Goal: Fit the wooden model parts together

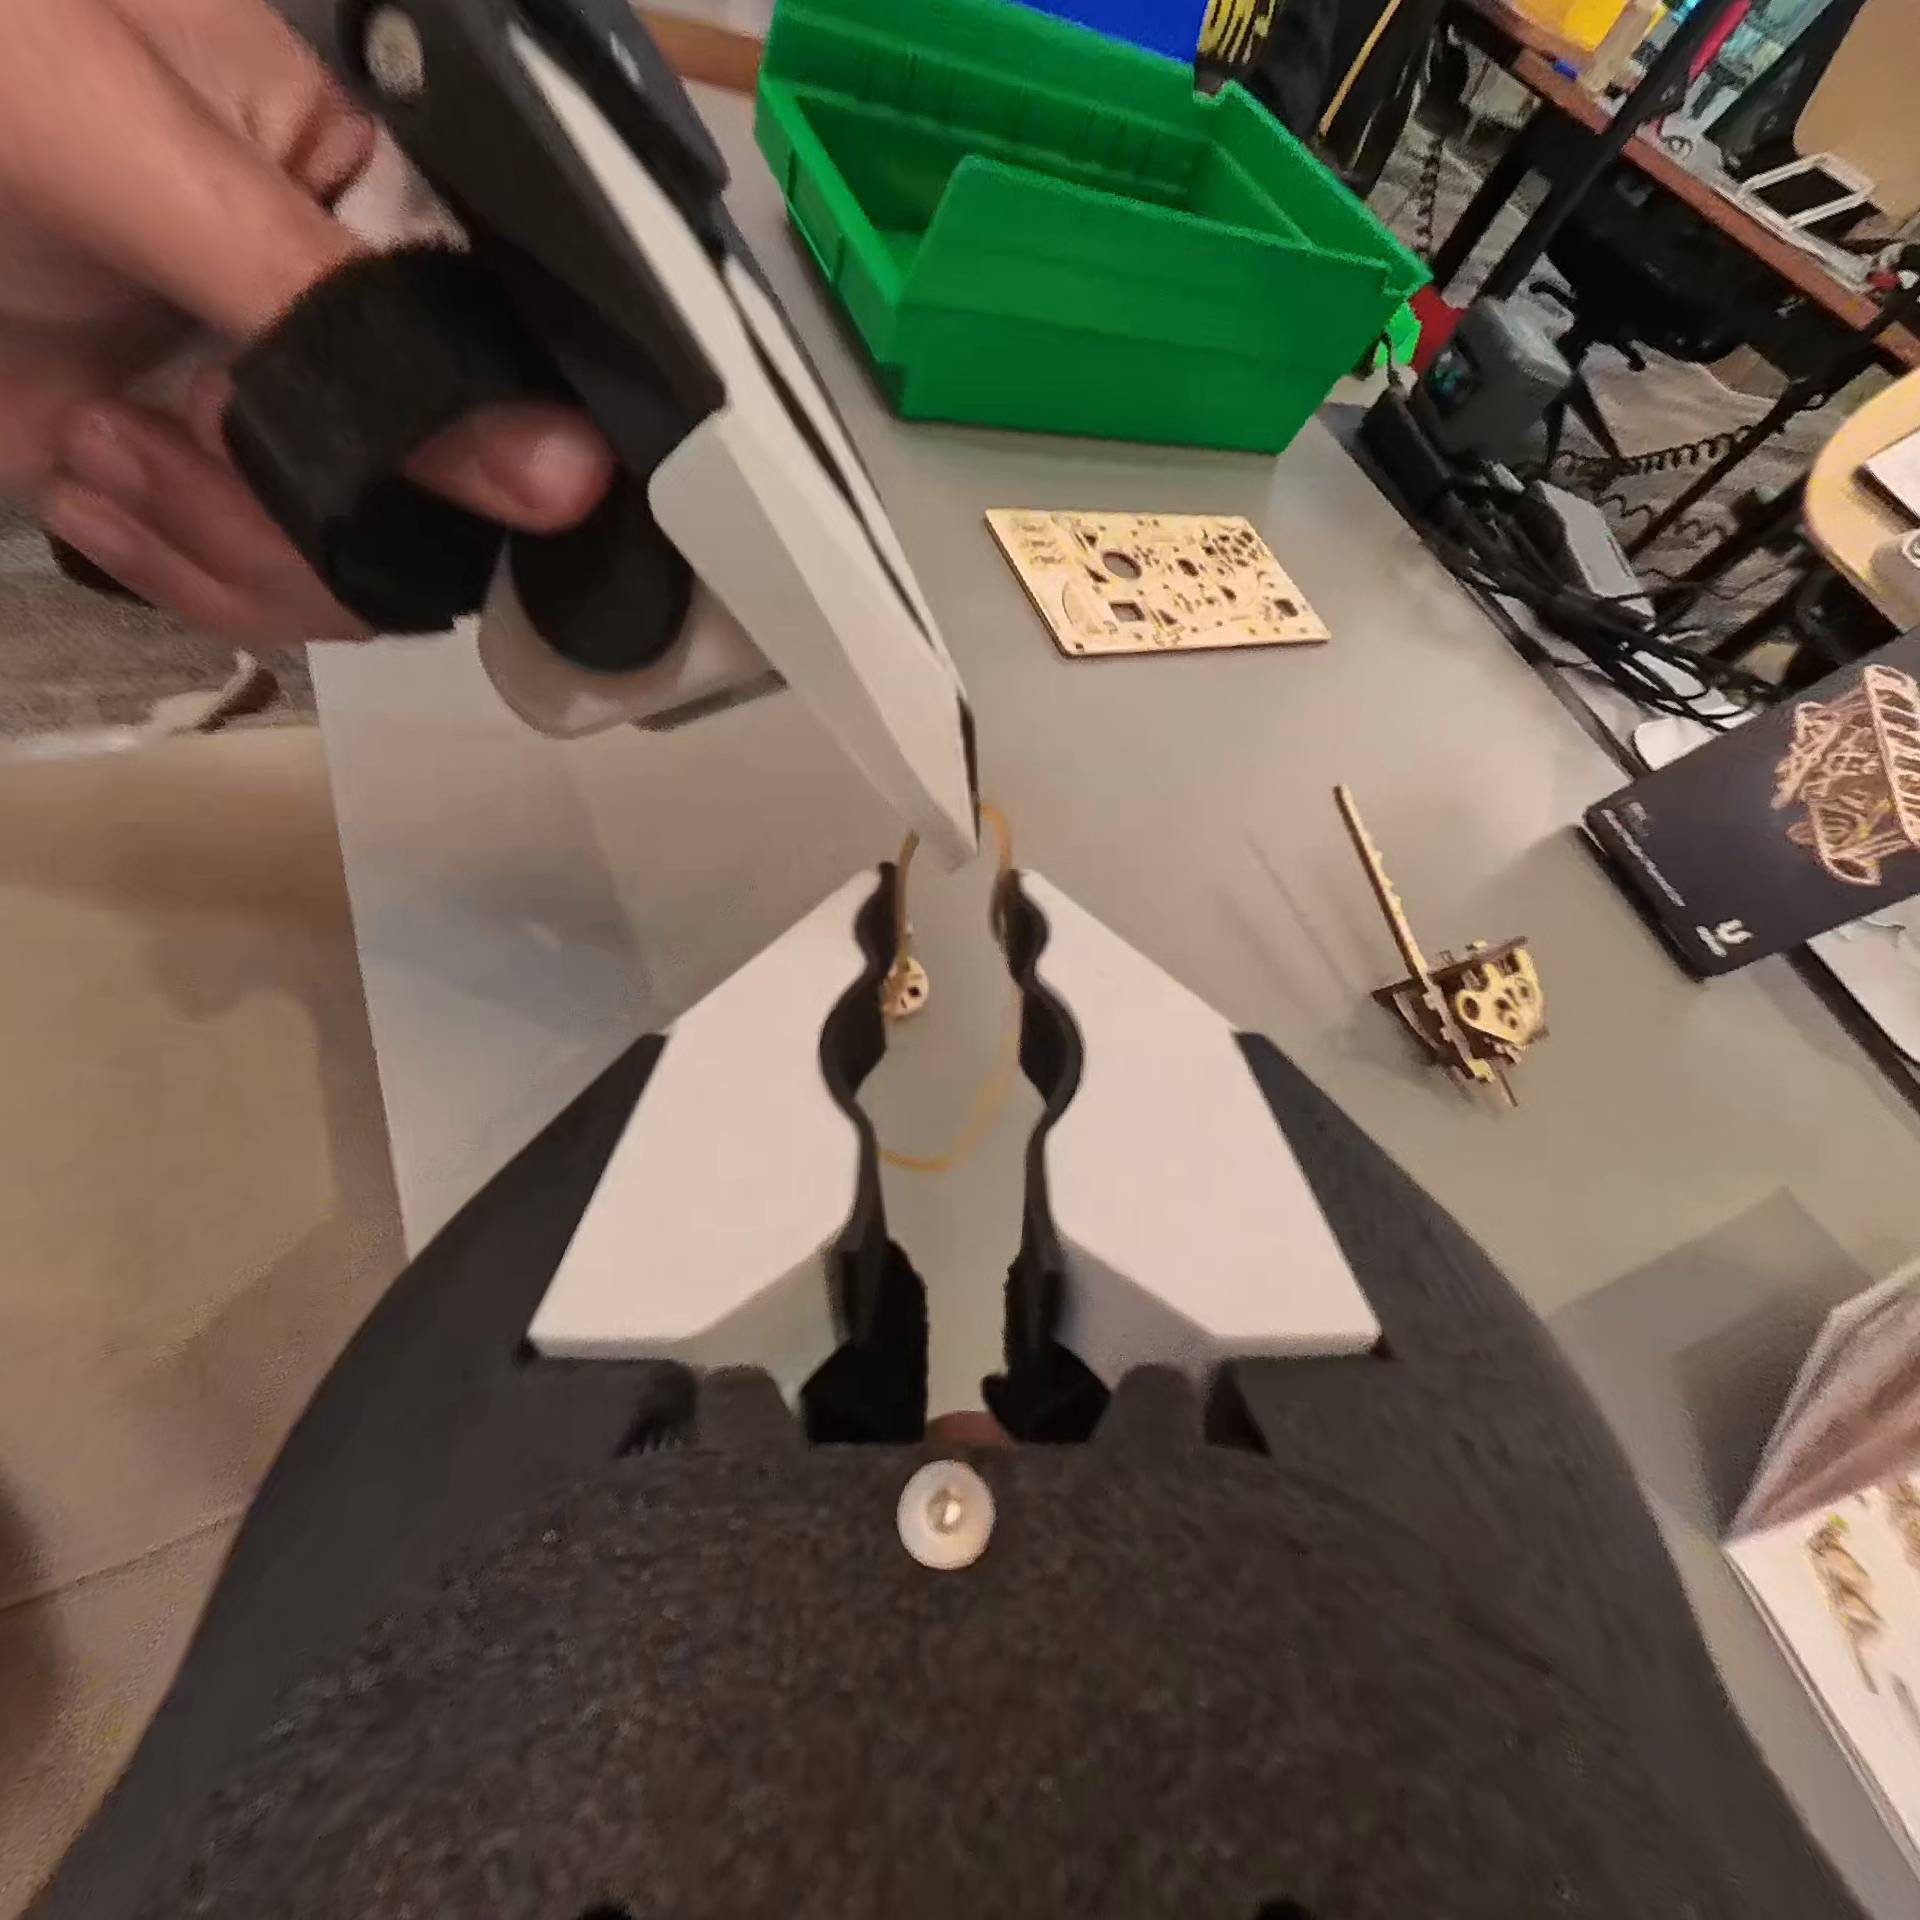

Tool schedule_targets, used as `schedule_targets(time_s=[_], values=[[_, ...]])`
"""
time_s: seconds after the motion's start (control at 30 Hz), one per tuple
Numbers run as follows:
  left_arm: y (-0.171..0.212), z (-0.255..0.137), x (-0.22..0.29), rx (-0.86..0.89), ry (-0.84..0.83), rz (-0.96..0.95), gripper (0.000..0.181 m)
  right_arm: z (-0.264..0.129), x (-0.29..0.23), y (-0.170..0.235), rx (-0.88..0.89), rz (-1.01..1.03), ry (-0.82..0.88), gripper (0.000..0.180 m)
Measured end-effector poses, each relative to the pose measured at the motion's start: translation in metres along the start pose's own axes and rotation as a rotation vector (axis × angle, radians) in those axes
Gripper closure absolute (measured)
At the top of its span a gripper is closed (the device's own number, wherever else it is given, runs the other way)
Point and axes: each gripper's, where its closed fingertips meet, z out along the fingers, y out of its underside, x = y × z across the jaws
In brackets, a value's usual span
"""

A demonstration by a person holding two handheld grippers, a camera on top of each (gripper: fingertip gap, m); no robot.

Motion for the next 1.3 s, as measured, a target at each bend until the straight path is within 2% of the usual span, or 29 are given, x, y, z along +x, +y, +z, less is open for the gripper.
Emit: schedule_targets(time_s=[0.1, 0.27, 0.37, 0.5, 0.53, 0.6, 0.67, 0.83, 0.97, 1.07, 1.3], values=[[-0.007, -0.006, -0.005, 0.049, -0.004, -0.039, 0.181, -0.005, 0.006, 0.004, -0.009, -0.035, 0.046, 0.179], [-0.01, -0.021, -0.019, 0.098, -0.002, -0.094, 0.181, -0.009, 0.001, 0.008, -0.018, -0.02, -0.019, 0.18], [-0.004, -0.02, -0.018, 0.084, 0.018, -0.059, 0.181, -0.009, -0.003, 0.014, -0.042, -0.012, -0.068, 0.18], [0.023, -0.012, -0.018, -0.074, -0.018, 0.23, 0.181, -0.009, -0.006, 0.023, -0.114, -0.008, -0.132, 0.18], [0.028, -0.012, -0.019, -0.107, -0.044, 0.321, 0.176, -0.009, -0.009, 0.026, -0.127, -0.022, -0.159, 0.18], [0.03, -0.015, -0.016, -0.116, -0.092, 0.504, 0.153, -0.01, -0.015, 0.029, -0.156, -0.028, -0.209, 0.18], [0.033, -0.017, -0.014, -0.127, -0.15, 0.656, 0.144, -0.011, -0.019, 0.031, -0.172, -0.032, -0.25, 0.18], [0.043, -0.008, 0.009, -0.135, -0.155, 0.839, 0.144, -0.013, -0.033, 0.03, -0.18, -0.119, -0.324, 0.18], [0.056, -0.003, 0.0, -0.212, -0.205, 0.873, 0.151, -0.012, -0.047, 0.033, -0.196, -0.238, -0.357, 0.18], [0.064, -0.003, -0.005, -0.253, -0.19, 0.832, 0.161, -0.01, -0.055, 0.034, -0.207, -0.333, -0.361, 0.18], [0.074, -0.006, -0.009, -0.3, -0.126, 0.724, 0.167, -0.005, -0.061, 0.034, -0.208, -0.442, -0.35, 0.18]])
